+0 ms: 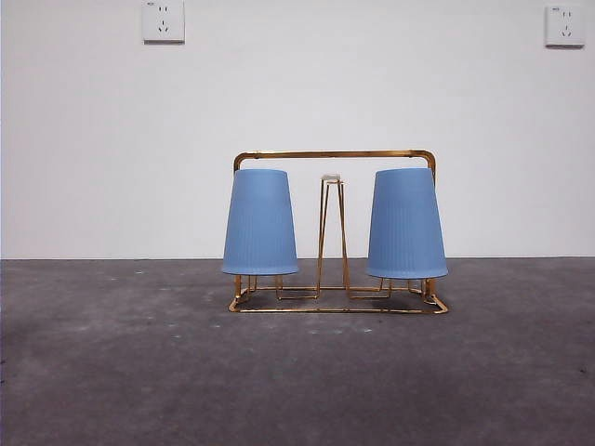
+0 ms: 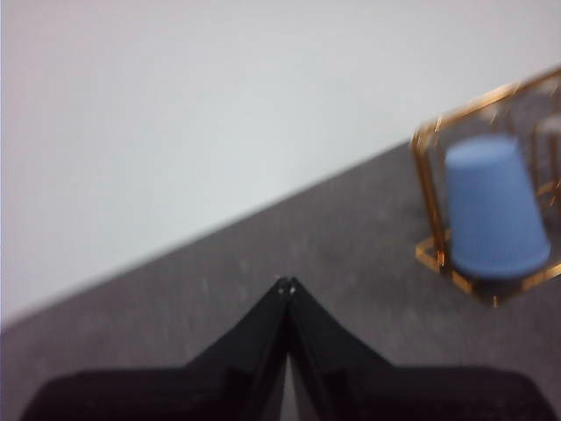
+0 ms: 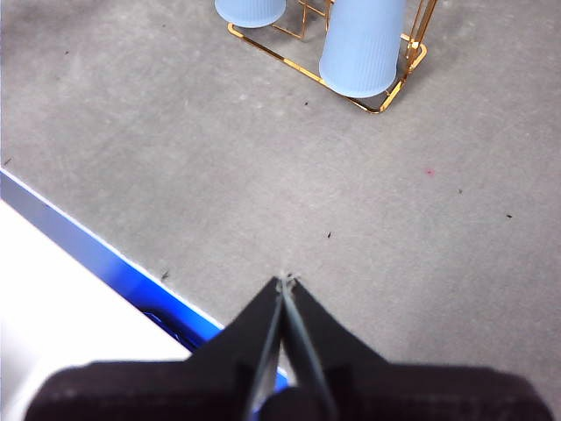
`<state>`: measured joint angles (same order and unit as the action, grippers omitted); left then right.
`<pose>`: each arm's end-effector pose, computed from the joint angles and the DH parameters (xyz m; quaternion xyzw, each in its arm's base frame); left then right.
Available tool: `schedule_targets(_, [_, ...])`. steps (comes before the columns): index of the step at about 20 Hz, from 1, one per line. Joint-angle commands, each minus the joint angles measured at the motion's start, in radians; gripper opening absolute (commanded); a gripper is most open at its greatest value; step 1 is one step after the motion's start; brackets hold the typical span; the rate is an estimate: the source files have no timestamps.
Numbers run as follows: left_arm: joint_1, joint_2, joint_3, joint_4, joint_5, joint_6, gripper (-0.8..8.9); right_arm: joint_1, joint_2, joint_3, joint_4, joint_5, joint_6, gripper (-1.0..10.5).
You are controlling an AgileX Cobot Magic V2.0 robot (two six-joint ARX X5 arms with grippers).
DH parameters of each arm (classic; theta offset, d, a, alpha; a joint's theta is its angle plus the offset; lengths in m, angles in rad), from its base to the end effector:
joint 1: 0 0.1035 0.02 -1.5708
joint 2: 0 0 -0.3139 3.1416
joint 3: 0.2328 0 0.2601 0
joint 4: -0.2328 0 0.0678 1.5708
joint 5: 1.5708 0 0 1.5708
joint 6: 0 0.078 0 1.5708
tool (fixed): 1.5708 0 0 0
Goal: Pick up cup 1,put cup 1 in the cup rack,pick up cup 2,put cup 2 in the cup rack
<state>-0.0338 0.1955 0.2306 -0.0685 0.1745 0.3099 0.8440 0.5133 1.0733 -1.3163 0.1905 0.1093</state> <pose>0.1069 -0.0172 0.2285 0.1523 0.0004 -0.1053 0.9827 0.0337 0.0157 0.3438 -0.1342 0.3367 0.2803 0.8888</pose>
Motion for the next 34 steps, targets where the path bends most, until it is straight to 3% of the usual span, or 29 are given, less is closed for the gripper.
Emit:
schedule_targets(1, [0.004, -0.063, -0.111, 0.032, -0.027, -0.087, -0.04, 0.0, 0.0, 0.004, 0.002, 0.0, 0.011, 0.0])
schedule_targets(4, [0.005, -0.141, -0.218, 0.039, -0.045, -0.133, -0.04, 0.0, 0.0, 0.004, 0.002, 0.0, 0.011, 0.0])
schedule_targets(8, [0.007, -0.192, -0.223, -0.085, -0.074, -0.136, -0.04, 0.0, 0.0, 0.004, 0.003, 0.0, 0.011, 0.0])
schedule_targets(12, [0.007, -0.192, -0.223, -0.093, -0.063, -0.202, -0.04, 0.0, 0.0, 0.004, 0.002, 0.0, 0.011, 0.0])
schedule_targets(27, [0.011, -0.177, -0.223, -0.093, -0.067, -0.202, -0.03, -0.004, 0.0, 0.004, 0.004, 0.001, 0.011, 0.0])
schedule_targets(30, [0.011, -0.173, -0.223, -0.093, -0.067, -0.202, -0.04, -0.14, -0.015, 0.002, 0.049, 0.032, -0.069, 0.0])
schedule_targets(34, [0.011, -0.173, -0.223, -0.093, -0.067, -0.202, -0.04, -0.507, -0.091, -0.076, 0.413, -0.043, -0.076, 0.0])
